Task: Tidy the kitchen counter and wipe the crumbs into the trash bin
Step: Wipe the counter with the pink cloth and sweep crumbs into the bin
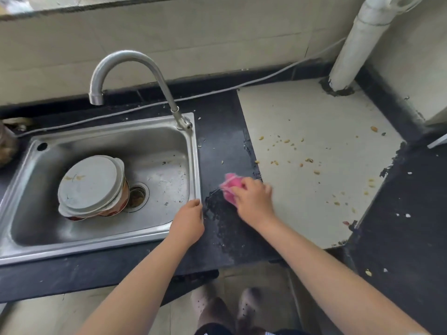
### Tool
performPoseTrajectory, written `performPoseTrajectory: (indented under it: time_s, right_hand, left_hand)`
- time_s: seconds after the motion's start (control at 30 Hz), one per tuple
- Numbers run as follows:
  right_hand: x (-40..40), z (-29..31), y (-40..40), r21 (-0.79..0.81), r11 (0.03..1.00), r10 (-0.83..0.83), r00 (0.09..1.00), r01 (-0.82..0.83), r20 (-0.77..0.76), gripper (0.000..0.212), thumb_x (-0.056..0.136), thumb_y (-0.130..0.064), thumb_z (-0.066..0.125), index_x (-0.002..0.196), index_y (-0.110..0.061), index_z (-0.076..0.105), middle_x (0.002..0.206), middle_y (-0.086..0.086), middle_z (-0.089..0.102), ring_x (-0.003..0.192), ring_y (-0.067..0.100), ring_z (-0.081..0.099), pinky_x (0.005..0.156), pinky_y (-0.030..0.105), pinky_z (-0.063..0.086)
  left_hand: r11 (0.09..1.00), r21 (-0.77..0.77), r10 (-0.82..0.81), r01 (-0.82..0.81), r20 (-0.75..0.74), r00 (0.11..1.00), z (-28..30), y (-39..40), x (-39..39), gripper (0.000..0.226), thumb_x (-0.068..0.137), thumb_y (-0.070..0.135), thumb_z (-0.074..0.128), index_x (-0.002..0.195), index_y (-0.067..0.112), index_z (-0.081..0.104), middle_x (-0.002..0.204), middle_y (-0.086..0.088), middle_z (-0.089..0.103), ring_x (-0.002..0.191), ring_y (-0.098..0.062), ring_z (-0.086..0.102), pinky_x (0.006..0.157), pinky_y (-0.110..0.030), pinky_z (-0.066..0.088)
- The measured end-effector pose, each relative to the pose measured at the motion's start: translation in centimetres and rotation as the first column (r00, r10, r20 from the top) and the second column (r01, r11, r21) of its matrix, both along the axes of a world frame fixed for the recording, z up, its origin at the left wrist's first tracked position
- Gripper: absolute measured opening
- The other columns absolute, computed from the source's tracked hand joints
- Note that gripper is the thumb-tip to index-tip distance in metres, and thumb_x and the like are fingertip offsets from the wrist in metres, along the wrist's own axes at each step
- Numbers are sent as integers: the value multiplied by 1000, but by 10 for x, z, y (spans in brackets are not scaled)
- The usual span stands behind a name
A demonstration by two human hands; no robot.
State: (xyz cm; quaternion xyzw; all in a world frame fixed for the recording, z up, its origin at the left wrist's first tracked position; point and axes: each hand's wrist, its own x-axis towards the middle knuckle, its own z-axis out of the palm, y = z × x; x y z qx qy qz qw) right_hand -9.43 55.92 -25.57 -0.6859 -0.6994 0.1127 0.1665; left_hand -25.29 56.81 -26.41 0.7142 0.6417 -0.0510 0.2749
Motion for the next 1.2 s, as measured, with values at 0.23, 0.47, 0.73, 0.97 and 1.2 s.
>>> performPoseTrajectory:
  time_s: [0.23,0.47,0.73,0.97,1.2]
  right_hand:
    - [-41,-19,75,-175,977,160,964,-123,211,33,90,-10,45,121,-12,56,131,10,44,120,28,38,99,39,29]
    - [23,-29,106,-138,957,-233,958,257,169,34,92,-14,46,126,-14,52,132,10,44,123,28,38,102,40,26]
    - [121,-20,50,-151,745,-638,760,650,124,32,93,-24,50,119,-9,61,123,20,51,118,34,42,98,35,21]
    - [25,-2,94,-15,998,-59,995,60,81,24,72,-19,77,96,-22,73,92,7,70,79,29,63,73,37,40]
    - [-53,-10,164,-188,963,233,950,-195,208,31,58,-12,82,88,-17,73,93,10,64,81,30,61,71,39,46]
  left_hand:
    - [999,9,47,-47,48,998,3,8,-22,43,97,6,35,139,4,42,153,-6,29,141,-20,28,113,-24,20]
    - [995,33,91,-93,68,994,13,54,-23,45,93,-2,36,137,3,45,149,-8,36,138,-19,31,111,-24,21]
    - [999,38,-18,14,94,995,6,111,0,35,91,-1,36,113,-3,63,129,-11,53,119,-25,47,96,-27,37]
    - [995,27,-96,95,53,994,-5,126,-8,36,93,4,37,113,5,68,119,-7,56,110,-24,54,89,-28,43]
    - [954,166,-270,249,121,955,-15,132,-20,40,76,-10,38,93,1,73,99,-10,65,93,-26,64,71,-21,48]
